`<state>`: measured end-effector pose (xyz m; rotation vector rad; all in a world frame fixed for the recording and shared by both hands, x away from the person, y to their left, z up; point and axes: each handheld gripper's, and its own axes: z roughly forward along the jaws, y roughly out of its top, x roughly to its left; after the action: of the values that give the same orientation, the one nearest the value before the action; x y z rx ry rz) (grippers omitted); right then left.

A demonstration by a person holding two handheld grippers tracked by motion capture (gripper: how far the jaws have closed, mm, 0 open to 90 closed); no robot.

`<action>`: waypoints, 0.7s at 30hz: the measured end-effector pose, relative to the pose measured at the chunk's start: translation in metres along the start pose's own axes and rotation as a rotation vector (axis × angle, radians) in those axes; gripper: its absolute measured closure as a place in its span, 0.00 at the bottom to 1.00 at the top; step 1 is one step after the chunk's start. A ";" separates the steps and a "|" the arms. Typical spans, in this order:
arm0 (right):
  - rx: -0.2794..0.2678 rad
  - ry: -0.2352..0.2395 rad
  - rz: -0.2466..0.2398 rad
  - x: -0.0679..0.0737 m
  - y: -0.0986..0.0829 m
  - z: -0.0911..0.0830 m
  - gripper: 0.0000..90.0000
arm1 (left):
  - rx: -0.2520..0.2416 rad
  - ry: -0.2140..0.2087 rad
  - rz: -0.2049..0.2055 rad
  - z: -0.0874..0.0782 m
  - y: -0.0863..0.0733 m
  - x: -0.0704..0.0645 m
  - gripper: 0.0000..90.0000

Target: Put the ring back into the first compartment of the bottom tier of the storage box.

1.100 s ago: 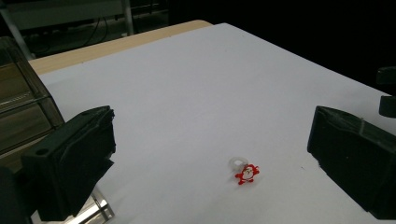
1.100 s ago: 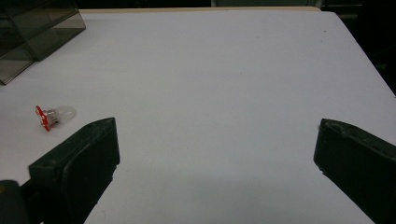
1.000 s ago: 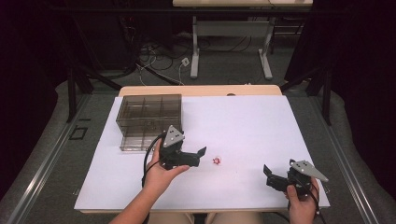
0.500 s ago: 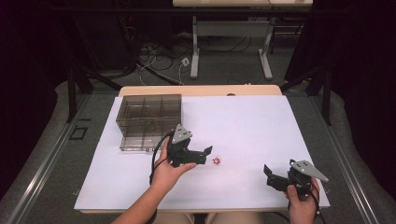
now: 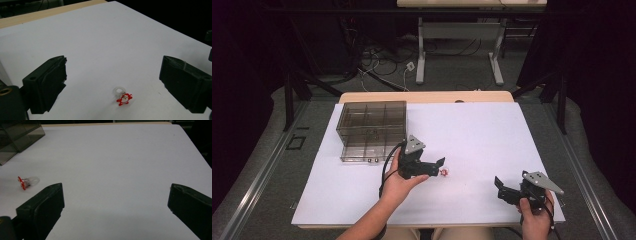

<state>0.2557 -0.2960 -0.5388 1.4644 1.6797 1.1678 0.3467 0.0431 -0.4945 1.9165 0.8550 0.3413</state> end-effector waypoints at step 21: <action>-0.001 -0.008 0.000 -0.002 -0.001 0.001 0.01 | 0.061 0.001 -0.012 0.022 -0.012 -0.005 0.17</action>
<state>0.2567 -0.2972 -0.5401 1.4667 1.6733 1.1614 0.3507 0.0287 -0.5145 1.9665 0.8862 0.3119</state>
